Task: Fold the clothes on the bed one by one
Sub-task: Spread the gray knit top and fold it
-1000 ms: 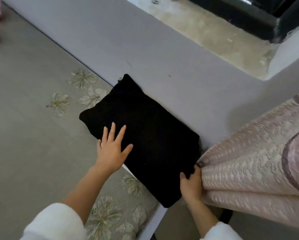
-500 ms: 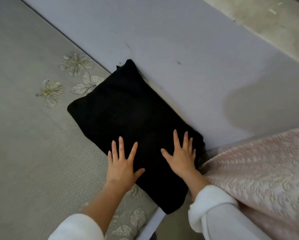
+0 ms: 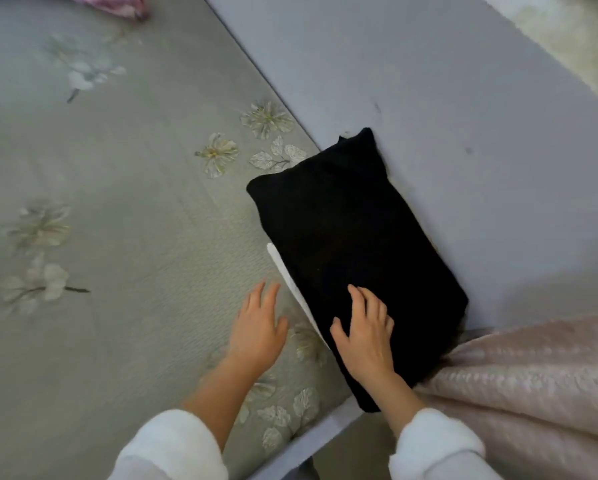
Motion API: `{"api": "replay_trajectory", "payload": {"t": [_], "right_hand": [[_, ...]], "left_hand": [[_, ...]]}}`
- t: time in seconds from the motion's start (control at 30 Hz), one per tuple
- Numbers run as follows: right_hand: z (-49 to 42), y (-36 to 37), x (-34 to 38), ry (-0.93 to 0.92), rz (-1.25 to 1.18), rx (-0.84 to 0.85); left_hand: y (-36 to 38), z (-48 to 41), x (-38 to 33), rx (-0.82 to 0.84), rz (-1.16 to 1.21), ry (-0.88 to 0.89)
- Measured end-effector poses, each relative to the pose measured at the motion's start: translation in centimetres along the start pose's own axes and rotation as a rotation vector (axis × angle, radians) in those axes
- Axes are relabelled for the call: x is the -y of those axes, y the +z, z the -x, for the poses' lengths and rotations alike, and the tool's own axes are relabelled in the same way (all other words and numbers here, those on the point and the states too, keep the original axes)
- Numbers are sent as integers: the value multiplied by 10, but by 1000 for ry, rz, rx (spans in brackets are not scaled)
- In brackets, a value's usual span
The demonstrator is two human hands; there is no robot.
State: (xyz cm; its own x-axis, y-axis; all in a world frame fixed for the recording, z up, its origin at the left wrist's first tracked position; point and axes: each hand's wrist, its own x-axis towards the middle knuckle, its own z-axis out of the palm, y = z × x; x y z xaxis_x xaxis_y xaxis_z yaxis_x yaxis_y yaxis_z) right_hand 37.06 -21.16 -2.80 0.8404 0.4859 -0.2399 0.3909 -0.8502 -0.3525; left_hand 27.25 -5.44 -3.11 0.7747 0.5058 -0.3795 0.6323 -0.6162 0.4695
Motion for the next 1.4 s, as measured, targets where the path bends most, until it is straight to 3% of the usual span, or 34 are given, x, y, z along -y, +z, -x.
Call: {"api": "replay_trajectory", "payload": {"t": [0.23, 0.43, 0.6, 0.83, 1.0, 1.13, 1.4], "right_hand": [[54, 46, 112, -304, 80, 279], [111, 108, 216, -488, 265, 454], [163, 165, 312, -503, 337, 523], [210, 265, 453, -598, 350, 637], [203, 310, 533, -724, 424, 619], [175, 335, 588, -766, 466, 585], [94, 377, 703, -1010, 459, 242]], "left_hand": [[-15, 108, 123, 19, 100, -357], [-36, 182, 234, -97, 197, -496], [-69, 248, 348, -138, 190, -532], [-120, 326, 537, -174, 77, -750], [-147, 320, 629, -188, 69, -773], [-151, 291, 678, -289, 133, -774], [-120, 250, 727, -404, 153, -806]]}}
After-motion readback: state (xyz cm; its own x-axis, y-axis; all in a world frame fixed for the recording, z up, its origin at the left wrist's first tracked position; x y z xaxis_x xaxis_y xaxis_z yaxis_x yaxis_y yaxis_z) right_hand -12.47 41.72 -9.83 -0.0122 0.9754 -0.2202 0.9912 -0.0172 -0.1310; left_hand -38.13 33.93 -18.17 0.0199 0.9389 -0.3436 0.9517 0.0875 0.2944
